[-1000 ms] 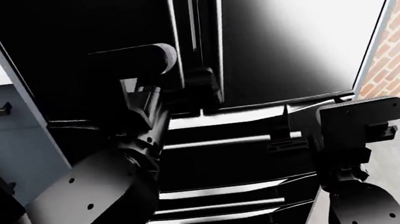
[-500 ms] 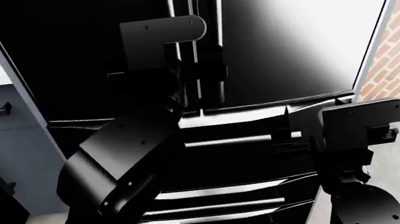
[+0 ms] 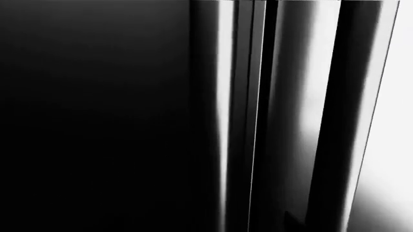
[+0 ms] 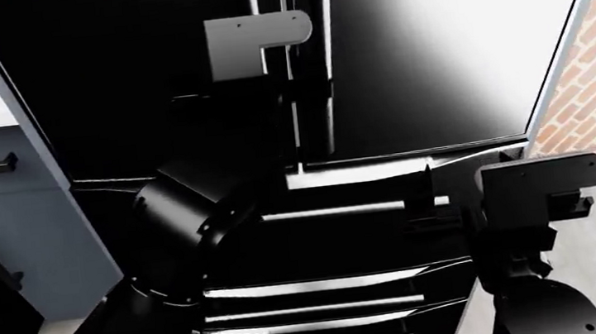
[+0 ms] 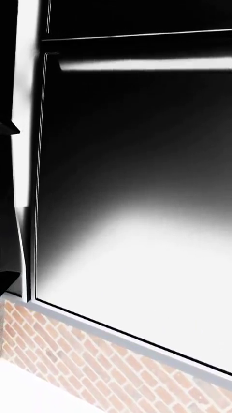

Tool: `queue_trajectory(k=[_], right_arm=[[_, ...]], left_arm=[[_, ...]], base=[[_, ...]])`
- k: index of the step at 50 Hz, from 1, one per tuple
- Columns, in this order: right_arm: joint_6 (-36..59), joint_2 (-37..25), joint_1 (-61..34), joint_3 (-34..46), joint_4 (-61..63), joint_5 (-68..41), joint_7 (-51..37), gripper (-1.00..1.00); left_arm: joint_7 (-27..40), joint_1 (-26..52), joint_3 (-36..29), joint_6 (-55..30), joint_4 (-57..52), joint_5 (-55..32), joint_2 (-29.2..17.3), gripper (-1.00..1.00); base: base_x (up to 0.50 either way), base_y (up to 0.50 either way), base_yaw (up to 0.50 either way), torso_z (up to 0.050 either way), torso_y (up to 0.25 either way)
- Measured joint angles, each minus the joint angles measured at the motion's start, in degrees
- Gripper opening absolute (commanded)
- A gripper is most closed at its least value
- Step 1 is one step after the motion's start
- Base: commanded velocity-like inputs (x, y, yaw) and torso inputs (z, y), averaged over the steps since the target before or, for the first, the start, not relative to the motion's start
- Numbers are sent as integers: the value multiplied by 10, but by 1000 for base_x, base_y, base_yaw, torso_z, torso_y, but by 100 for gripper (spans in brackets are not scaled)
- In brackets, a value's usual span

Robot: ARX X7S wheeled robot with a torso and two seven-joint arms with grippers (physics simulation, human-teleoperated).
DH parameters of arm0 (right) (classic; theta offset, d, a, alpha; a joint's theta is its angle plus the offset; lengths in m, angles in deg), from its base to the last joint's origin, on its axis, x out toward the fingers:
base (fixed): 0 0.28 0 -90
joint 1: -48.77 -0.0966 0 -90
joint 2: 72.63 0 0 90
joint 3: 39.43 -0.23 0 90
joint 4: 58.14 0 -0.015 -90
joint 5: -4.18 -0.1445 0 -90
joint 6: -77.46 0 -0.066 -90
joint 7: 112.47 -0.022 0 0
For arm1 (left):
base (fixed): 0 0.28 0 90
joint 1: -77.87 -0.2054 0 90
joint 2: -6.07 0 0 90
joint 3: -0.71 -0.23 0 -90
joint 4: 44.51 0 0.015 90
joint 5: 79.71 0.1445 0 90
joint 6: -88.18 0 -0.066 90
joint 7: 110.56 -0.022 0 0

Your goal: Open the fridge doors

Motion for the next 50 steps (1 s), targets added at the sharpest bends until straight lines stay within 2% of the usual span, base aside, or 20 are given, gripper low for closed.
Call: queue_trajectory(k=[17,39,40,50], right_arm=[[-2,-2,5,-1,-2,-7,-3,100],[-2,-6,10,2,-4,-13,-8,100],[-2,-6,10,2,-3,-13,-8,100],[-1,-8,11,4,-5,-16,-10,100]], left_arm=[[7,63,-75,114,162,-49,3,100],[15,126,-199,232,305,-144,5,100],[15,128,-204,237,309,-149,5,-100],[7,139,-248,279,333,-194,7,-100]], base=[[0,0,0,0,0],[0,0,0,0,0],[0,0,0,0,0],[0,0,0,0,0]])
